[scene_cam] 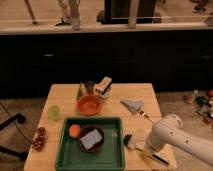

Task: Place brush in red bowl

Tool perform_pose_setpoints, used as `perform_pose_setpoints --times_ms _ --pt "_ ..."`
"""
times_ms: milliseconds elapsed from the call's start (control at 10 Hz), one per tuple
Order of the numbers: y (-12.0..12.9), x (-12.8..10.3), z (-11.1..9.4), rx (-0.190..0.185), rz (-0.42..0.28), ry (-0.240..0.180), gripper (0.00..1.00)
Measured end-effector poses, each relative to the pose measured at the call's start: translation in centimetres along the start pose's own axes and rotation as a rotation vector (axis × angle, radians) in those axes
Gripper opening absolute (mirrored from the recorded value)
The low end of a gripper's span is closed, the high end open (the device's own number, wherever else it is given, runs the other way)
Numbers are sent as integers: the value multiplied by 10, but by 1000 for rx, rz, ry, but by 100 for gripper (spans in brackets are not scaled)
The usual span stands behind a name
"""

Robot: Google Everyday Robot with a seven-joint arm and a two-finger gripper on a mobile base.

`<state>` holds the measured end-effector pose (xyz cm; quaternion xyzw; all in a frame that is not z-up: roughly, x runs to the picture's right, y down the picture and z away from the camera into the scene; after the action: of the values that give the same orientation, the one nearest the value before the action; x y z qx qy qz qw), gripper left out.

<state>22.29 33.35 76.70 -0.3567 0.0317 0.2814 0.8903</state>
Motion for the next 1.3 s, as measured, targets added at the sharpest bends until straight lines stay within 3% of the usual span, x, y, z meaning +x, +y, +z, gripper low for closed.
perform_pose_setpoints --times_ms 300,1300 --pt "-4 4 -4 29 19 -17 0" --pt "-25 6 -53 161 89 -140 0"
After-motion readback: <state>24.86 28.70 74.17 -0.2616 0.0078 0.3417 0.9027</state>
